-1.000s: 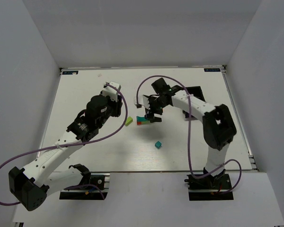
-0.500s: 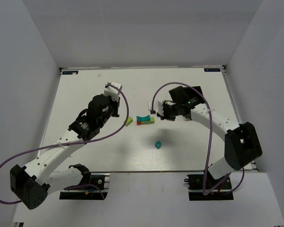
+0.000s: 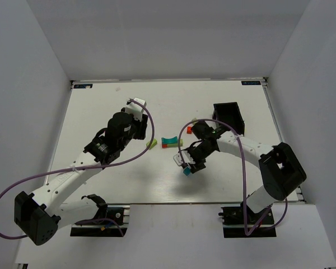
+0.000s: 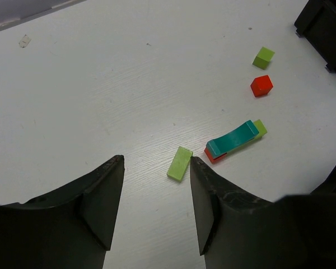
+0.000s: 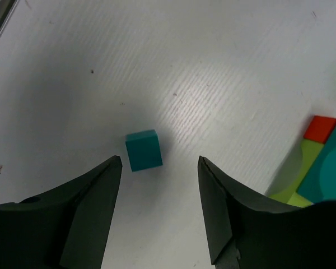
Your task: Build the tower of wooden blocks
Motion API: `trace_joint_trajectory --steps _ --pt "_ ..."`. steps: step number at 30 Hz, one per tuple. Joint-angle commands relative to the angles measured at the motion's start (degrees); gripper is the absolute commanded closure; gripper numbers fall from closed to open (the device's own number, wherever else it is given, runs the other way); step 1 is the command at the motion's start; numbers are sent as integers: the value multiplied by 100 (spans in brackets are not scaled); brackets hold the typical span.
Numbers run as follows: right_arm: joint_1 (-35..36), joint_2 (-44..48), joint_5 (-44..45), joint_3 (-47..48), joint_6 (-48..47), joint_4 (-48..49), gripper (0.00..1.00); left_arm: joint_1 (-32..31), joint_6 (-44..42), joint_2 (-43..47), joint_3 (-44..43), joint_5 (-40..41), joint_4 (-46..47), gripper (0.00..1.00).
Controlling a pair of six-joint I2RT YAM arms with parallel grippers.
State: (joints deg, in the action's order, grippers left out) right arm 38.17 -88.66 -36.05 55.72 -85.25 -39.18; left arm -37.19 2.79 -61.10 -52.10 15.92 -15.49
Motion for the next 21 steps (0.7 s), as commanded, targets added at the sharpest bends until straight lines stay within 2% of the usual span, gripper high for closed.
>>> trace_joint_trajectory --steps 1,8,13,17,18,19,21 --pt "216 -116 28 149 -273 -108 38 36 11 54 -20 42 -25 39" --pt "366 -415 230 158 -299 -266 43 36 11 54 -20 42 -25 39" --pt "436 -512 415 79 -141 41 43 36 11 54 -20 -10 -25 39" --pt "489 -599 599 9 35 296 49 36 11 54 -20 -10 -25 39" --pt "498 -617 660 -9 79 323 52 36 11 54 -20 -10 -25 39" --pt "507 -652 687 -18 96 349 60 36 11 54 -20 -10 -25 39" --pt "489 -652 722 0 175 367 72 36 11 54 -20 -10 -25 39"
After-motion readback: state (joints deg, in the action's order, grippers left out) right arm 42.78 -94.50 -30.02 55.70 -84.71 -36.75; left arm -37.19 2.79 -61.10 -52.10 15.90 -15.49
